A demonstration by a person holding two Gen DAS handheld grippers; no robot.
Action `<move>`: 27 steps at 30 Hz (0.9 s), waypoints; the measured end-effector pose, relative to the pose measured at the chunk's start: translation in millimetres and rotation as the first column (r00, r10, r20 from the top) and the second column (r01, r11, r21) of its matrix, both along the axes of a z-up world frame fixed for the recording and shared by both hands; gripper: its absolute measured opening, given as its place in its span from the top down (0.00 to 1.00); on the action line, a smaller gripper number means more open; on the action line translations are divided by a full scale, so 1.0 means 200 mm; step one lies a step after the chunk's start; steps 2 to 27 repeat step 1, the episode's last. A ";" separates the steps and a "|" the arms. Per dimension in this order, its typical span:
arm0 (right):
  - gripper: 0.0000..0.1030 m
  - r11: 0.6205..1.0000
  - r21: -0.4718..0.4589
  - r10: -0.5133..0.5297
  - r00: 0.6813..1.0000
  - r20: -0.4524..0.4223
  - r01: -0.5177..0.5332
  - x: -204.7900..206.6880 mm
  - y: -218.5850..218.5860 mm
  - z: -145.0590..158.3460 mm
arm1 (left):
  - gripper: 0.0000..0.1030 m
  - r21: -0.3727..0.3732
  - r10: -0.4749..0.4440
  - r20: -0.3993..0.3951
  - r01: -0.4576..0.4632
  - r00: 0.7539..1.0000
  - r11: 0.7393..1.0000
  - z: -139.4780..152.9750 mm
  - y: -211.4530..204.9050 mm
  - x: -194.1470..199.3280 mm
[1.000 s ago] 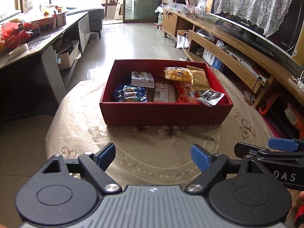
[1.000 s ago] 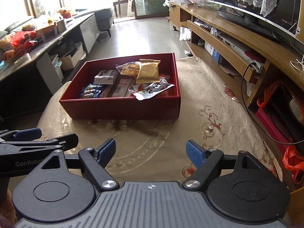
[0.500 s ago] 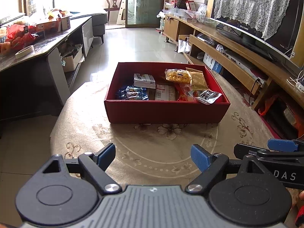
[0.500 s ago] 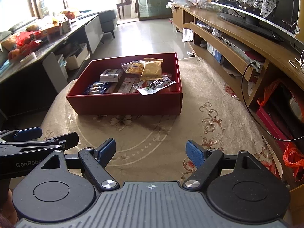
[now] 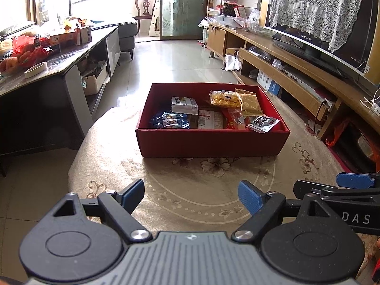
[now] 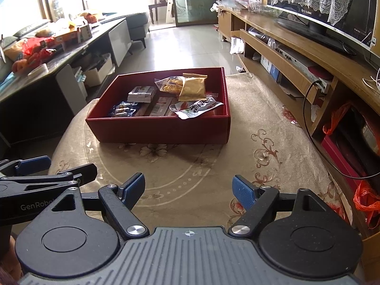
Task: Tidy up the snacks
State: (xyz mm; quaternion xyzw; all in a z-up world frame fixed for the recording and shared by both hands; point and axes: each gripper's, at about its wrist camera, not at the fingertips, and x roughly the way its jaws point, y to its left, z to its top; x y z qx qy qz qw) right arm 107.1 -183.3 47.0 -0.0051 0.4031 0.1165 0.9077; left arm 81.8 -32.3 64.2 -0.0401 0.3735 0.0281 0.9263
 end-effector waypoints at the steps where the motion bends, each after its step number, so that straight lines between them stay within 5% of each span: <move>1: 0.17 1.000 0.000 0.001 1.000 0.001 -0.001 0.00 0.00 0.00 | 0.20 0.003 0.001 0.002 -0.001 1.000 1.000 0.00 0.00 0.00; 27: 0.17 1.000 0.000 0.001 1.000 0.001 -0.001 0.00 0.00 0.00 | 0.20 0.003 0.001 0.002 -0.001 1.000 1.000 0.00 0.00 0.00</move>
